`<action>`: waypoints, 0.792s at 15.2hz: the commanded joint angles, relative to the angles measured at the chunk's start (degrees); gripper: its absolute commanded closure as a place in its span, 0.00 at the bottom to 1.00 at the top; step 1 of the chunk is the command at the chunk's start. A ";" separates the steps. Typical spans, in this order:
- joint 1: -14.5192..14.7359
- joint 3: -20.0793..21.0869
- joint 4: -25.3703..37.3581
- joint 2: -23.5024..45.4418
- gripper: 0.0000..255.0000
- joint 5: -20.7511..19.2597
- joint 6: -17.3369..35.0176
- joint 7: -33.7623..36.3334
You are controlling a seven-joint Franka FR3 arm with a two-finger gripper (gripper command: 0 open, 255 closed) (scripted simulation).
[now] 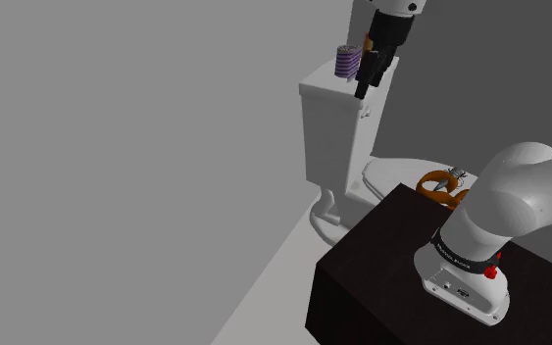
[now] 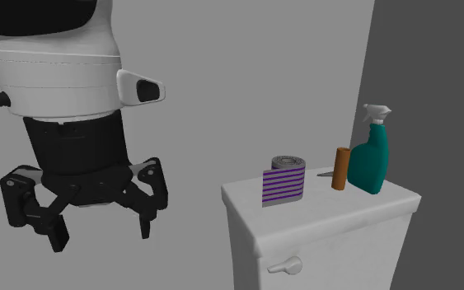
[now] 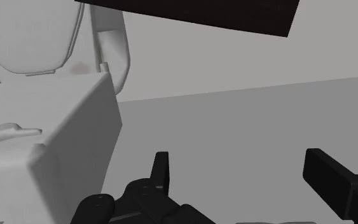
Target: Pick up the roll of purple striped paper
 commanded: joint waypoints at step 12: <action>-5.35 -6.18 16.17 21.50 0.00 -4.18 2.89 -2.51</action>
